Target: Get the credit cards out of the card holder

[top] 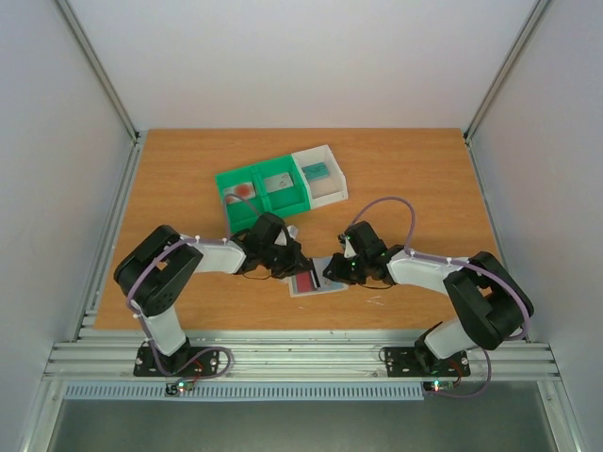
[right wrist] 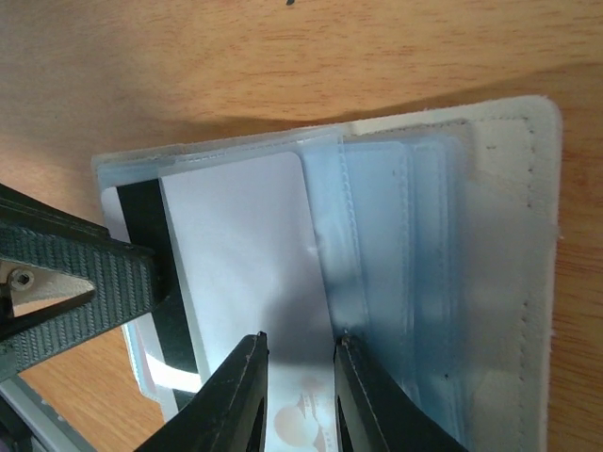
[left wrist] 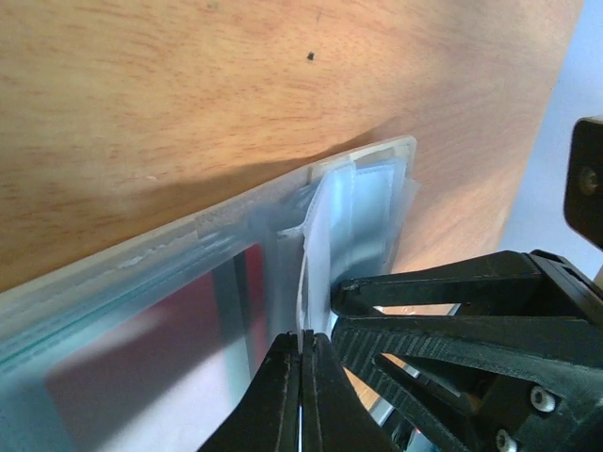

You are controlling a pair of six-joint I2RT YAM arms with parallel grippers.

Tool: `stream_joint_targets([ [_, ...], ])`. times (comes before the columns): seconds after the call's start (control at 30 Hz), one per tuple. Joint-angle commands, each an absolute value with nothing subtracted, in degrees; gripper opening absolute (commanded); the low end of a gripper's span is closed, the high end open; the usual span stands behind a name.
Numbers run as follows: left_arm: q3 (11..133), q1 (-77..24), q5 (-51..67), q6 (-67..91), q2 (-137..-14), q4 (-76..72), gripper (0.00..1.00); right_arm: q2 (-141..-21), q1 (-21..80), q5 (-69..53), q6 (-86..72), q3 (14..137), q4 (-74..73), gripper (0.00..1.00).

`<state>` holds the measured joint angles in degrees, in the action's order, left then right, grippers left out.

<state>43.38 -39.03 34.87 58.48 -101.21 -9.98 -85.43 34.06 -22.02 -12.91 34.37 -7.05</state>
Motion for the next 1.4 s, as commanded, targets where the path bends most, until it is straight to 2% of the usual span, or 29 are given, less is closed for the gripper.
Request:
stream_joint_targets([
  [0.0,42.03,-39.2,32.39,58.1,-98.83,-9.85,0.0,-84.18,34.3,-20.44,-11.45,33.05,-11.56,0.22],
  [0.47,43.91,-38.03,32.12,55.33,-94.92,-0.44,0.0,-72.89,34.34,-20.23,-3.91,38.51,-20.87,0.27],
  [0.8,42.21,-36.7,32.98,55.28,-90.68,-0.26,0.01,-69.03,34.35,-19.41,-1.15,41.91,-24.37,0.29],
  [1.13,45.95,-35.05,28.79,49.81,-83.44,14.08,0.0,-65.13,35.06,-24.03,2.36,43.69,-23.43,0.31],
  [1.37,46.36,-33.02,28.08,48.69,-78.33,16.02,0.0,-64.78,39.67,-17.39,7.47,46.25,-24.74,0.35],
])
